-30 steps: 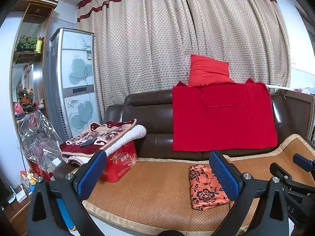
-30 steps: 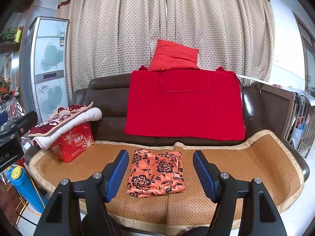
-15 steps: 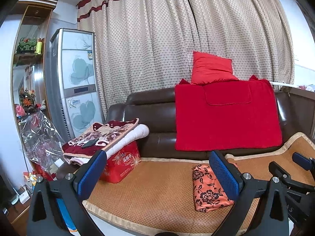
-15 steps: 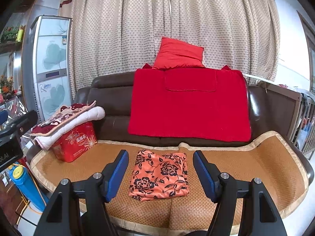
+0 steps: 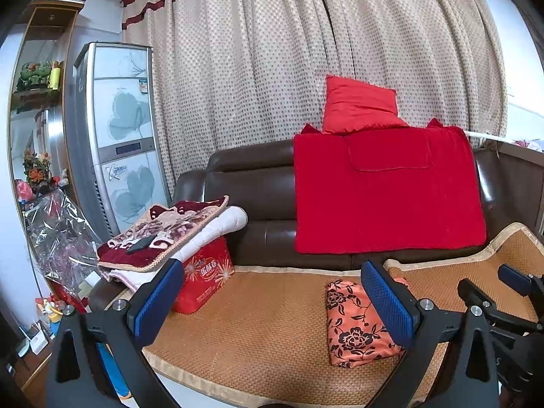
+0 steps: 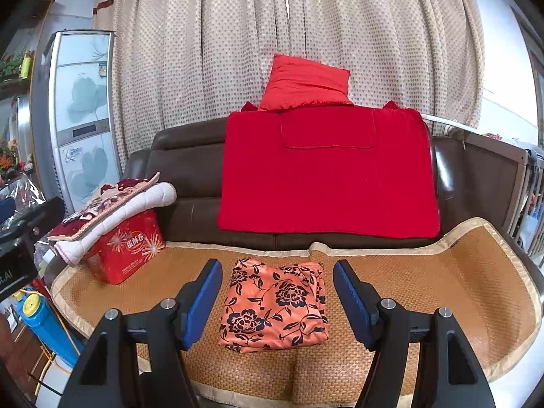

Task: Fold small clothes

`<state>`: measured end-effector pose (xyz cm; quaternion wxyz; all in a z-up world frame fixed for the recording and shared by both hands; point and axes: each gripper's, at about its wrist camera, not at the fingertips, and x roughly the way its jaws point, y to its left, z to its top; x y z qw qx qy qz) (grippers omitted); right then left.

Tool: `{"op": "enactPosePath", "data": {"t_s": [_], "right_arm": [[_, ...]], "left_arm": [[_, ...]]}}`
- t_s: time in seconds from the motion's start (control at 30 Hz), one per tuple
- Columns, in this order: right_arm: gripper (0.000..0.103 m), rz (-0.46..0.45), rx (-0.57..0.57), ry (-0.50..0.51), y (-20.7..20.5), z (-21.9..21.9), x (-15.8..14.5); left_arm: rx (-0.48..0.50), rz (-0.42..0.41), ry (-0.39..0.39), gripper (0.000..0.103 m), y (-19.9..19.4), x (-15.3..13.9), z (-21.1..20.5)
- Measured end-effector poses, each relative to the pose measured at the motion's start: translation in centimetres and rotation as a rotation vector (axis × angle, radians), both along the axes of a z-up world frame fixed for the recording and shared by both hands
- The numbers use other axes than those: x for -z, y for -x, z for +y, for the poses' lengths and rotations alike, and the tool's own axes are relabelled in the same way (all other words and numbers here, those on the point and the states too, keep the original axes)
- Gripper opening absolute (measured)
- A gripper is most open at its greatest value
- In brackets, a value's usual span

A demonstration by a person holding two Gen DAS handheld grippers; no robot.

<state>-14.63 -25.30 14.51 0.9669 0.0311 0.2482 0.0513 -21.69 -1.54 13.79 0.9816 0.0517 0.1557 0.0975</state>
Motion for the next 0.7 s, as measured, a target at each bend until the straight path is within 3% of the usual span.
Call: {"op": "enactPosePath", "data": {"t_s": [0.5,0.7], "right_arm": [[0.072,0.042,0.002,0.024,-3.8,1.3,1.5],[0.072,0.067,0.004,-0.006,-7.5,0.0,3.1]], "left_arm": [[0.022,0.043,0.03,0.103,-5.0,1.1,-0.1],[0.052,0.051,0.068,0.103,-9.5,3.1,0.0]]}}
